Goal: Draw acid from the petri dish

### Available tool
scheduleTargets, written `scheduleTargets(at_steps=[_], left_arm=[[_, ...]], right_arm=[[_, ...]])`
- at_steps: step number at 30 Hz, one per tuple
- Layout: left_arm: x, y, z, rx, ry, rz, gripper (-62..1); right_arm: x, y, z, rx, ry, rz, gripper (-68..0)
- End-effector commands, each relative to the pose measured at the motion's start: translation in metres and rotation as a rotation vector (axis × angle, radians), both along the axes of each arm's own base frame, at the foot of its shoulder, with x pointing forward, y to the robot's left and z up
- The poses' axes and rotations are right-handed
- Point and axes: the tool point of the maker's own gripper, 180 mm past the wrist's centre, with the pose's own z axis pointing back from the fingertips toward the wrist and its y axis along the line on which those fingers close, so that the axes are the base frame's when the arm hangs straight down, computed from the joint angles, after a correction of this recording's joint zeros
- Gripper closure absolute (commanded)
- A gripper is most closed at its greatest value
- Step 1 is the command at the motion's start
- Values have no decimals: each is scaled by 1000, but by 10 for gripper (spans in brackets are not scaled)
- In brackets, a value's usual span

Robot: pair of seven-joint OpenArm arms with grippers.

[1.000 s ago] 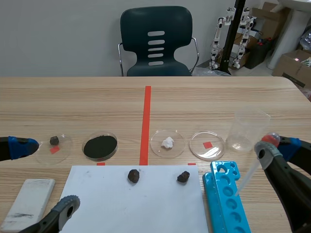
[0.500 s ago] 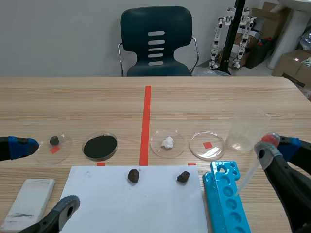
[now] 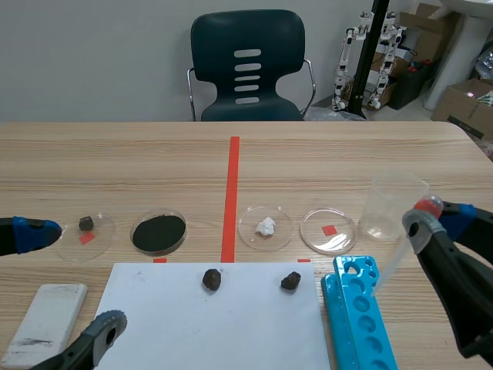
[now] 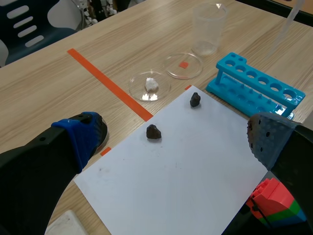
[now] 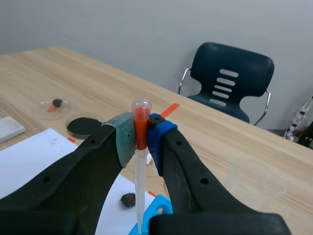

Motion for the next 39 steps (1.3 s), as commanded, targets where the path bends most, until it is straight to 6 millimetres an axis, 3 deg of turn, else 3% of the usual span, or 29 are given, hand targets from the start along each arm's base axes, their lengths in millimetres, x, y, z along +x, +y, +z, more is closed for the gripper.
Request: scheduleTargets(at_steps=[1, 7, 20, 32, 39], left_arm=[[2, -2, 8, -27, -21, 3, -622], [2, -2, 8, -28, -21, 3, -622], [2, -2, 8, -28, -21, 3, -622], [2, -2, 8, -28, -21, 3, -622], [2, -2, 8, -28, -21, 3, -622]], right_arm=[[7, 0, 15, 7, -65, 6, -62], [28, 3, 17, -24, -85, -4, -62], [102, 3, 30, -34, -143, -155, -62], [151, -16, 1, 1, -93, -224, -62], [157, -12, -18, 19, -48, -231, -62]])
